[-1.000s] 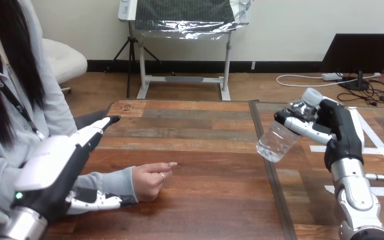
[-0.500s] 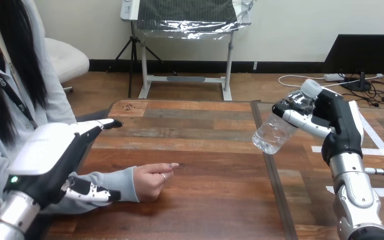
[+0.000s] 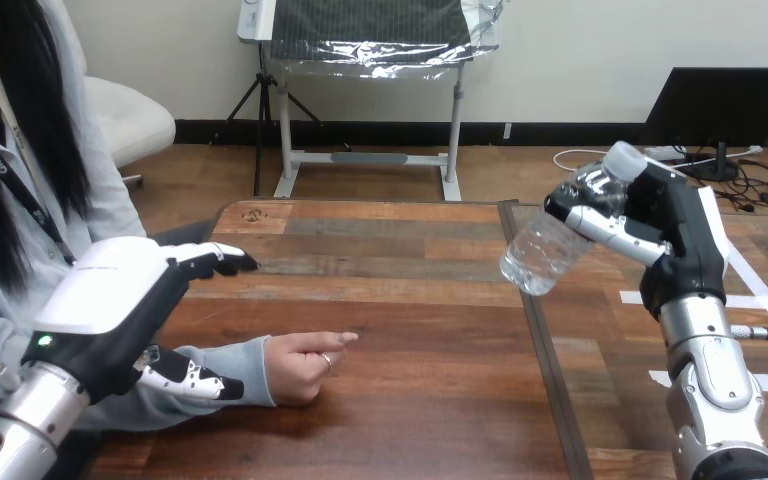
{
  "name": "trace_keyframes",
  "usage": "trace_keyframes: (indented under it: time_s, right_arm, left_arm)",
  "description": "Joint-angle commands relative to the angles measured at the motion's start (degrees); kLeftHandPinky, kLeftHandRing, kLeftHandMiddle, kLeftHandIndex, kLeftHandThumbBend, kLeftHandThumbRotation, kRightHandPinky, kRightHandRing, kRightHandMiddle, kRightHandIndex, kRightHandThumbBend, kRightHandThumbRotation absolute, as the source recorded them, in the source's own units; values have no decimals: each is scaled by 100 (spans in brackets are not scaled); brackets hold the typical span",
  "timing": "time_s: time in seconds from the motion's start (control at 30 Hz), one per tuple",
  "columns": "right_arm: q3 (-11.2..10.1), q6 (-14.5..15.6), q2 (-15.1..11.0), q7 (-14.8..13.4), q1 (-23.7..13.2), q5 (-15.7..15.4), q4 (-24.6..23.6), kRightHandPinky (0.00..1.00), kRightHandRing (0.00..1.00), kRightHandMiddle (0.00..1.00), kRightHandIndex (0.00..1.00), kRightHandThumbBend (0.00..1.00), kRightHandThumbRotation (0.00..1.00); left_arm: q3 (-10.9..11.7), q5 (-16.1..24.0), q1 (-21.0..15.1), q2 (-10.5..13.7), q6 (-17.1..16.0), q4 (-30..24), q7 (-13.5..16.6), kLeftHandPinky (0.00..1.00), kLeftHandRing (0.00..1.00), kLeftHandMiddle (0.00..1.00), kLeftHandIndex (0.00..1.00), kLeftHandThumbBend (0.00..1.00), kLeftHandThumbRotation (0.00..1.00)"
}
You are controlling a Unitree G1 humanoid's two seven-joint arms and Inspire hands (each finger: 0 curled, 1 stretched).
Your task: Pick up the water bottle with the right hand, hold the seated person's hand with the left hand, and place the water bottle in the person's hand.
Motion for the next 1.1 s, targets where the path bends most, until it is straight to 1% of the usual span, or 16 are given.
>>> trace_keyframes:
  time_s: [0.0, 0.07, 0.17, 0.27, 0.43, 0.67, 0.87, 0.97, 1.07]
  right_arm:
    - [-82, -298, 80, 146, -350, 186, -521, 30, 36, 43, 44, 72, 0]
    - [-85, -302, 88, 196, -334, 219, -556, 30, 36, 43, 44, 71, 0]
    - [-64, -340, 95, 213, -291, 218, -642, 30, 36, 43, 44, 71, 0]
    - [-74, -368, 133, 286, -245, 277, -750, 30, 36, 43, 44, 70, 0]
    - [-86, -440, 184, 393, -165, 339, -925, 30, 36, 42, 44, 70, 0]
    - [-86, -477, 250, 644, -50, 505, -1199, 29, 36, 42, 44, 68, 0]
    - [-46, -445, 300, 677, 112, 529, -1559, 29, 35, 42, 43, 68, 0]
    - [-35, -417, 323, 683, 192, 530, -1738, 29, 36, 42, 43, 68, 0]
    - [-24, -378, 344, 671, 270, 524, -1917, 29, 36, 42, 43, 68, 0]
  left_arm:
    - [-196, 33, -520, 196, -48, 323, -8, 68, 71, 72, 74, 100, 16]
    - [-240, 32, -567, 215, -45, 399, -23, 67, 70, 72, 74, 100, 17]
    - [-329, 29, -641, 248, 69, 487, -148, 66, 69, 71, 74, 100, 18]
    - [-400, 8, -719, 277, 48, 624, -184, 64, 68, 71, 74, 100, 19]
    - [-506, -48, -835, 269, 128, 774, -332, 63, 67, 70, 73, 100, 20]
    - [-684, 30, -1029, 292, 76, 1073, -344, 62, 65, 69, 72, 100, 21]
    - [-852, 117, -1166, 334, 42, 1306, -315, 61, 64, 68, 71, 100, 25]
    - [-926, 127, -1241, 333, 22, 1445, -334, 61, 64, 68, 71, 100, 26]
    - [-998, 134, -1304, 339, 62, 1534, -416, 61, 64, 68, 71, 100, 27]
